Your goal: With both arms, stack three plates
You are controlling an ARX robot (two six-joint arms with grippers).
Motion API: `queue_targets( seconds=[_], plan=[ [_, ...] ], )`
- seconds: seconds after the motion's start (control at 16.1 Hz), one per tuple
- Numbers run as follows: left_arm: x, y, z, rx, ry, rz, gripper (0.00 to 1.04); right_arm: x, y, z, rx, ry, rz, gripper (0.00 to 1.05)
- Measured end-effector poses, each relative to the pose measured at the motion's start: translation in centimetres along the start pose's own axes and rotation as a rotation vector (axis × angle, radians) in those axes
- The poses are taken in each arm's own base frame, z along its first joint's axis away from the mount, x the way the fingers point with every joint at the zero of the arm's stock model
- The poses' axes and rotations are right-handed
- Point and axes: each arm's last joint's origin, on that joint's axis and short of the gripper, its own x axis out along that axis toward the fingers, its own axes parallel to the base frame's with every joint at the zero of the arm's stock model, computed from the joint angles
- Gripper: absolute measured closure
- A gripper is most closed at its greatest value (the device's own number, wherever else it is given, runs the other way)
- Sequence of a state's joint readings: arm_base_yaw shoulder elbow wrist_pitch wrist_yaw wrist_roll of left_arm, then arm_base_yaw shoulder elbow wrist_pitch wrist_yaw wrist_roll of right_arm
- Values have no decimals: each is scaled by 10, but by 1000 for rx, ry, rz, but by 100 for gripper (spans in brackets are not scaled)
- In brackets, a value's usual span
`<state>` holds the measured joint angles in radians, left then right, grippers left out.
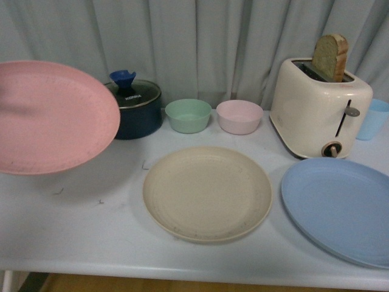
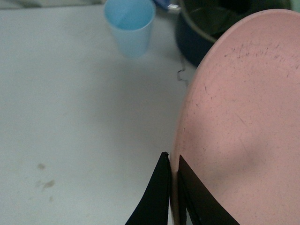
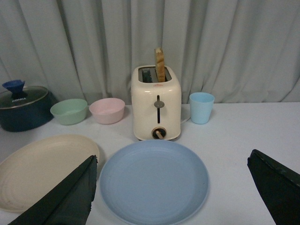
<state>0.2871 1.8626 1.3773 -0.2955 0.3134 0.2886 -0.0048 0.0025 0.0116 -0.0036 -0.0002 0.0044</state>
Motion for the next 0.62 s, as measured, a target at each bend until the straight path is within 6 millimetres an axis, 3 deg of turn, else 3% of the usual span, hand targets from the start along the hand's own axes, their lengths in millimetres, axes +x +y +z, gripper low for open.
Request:
queue_targets(
  seconds=[0.19,0.31,0.62],
  plan=[
    [2,-47,3,-10,-7,-124,102,0,0,0,0,0,0,6],
    [17,-97,3,30,-13,-198,102,0,0,0,0,0,0,6],
    [58,-147,-14,30,69,-270,102,0,0,0,0,0,0,6]
  ],
)
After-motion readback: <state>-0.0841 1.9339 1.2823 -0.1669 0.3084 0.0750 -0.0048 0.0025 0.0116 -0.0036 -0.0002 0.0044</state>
